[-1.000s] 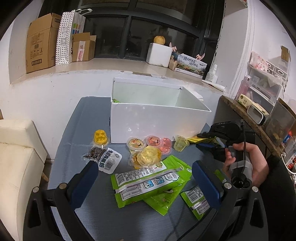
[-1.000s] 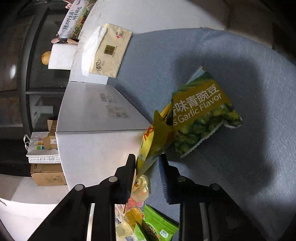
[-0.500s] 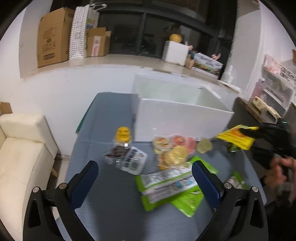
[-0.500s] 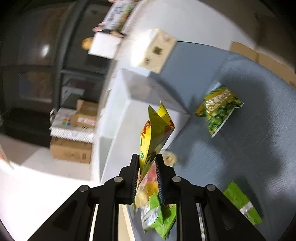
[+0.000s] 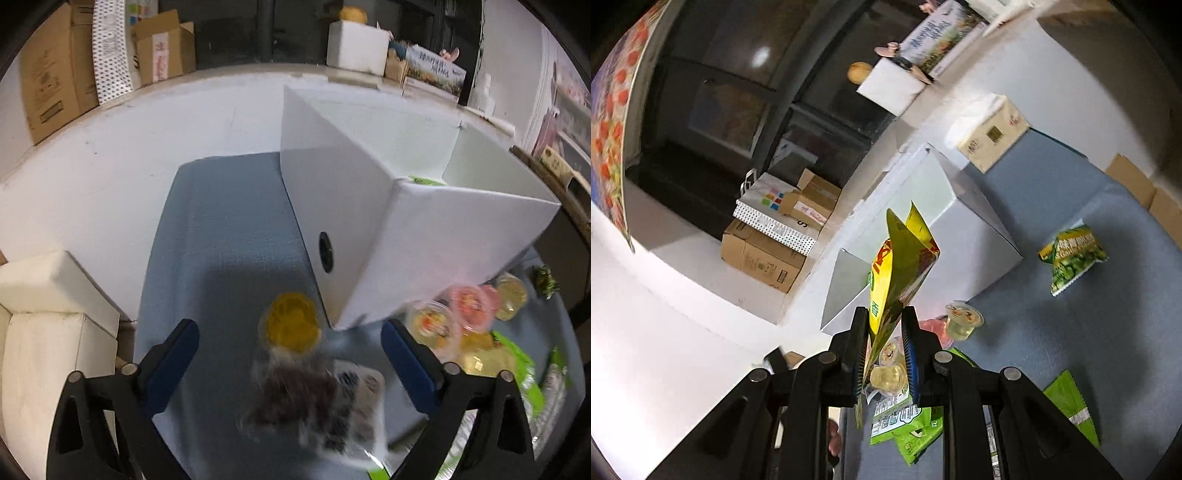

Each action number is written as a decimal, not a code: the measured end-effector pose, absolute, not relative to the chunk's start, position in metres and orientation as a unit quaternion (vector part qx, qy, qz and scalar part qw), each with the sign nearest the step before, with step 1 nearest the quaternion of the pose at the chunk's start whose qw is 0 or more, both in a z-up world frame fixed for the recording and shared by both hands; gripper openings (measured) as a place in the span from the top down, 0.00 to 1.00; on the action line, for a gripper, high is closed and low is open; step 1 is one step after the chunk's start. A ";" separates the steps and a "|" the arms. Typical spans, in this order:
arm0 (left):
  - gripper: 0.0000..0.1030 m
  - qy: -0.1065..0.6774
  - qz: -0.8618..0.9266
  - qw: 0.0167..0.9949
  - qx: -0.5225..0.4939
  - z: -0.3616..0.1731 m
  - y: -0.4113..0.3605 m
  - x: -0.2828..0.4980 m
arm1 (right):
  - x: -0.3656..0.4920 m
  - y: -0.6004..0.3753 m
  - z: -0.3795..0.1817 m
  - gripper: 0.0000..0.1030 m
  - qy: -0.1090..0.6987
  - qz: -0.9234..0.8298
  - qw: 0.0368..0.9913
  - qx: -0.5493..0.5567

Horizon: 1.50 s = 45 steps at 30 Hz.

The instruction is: Organize snacks

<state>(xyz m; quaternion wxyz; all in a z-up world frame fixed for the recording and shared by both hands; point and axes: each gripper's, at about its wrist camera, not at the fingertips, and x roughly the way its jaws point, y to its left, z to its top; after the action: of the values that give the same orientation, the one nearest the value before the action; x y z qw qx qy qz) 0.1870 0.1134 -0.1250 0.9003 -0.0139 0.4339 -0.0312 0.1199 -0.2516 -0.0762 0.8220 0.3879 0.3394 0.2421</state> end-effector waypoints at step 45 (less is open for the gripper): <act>0.65 0.274 -0.140 0.951 0.002 0.028 0.016 0.225 | 0.265 -0.220 -0.024 0.77 0.360 0.248 0.869 0.234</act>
<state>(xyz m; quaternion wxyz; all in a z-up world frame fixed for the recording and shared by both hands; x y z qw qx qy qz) 0.2248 0.0157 0.0279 0.9515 0.0017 0.2740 -0.1403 0.2648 -0.2195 -0.0240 0.8686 0.2336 0.3596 0.2482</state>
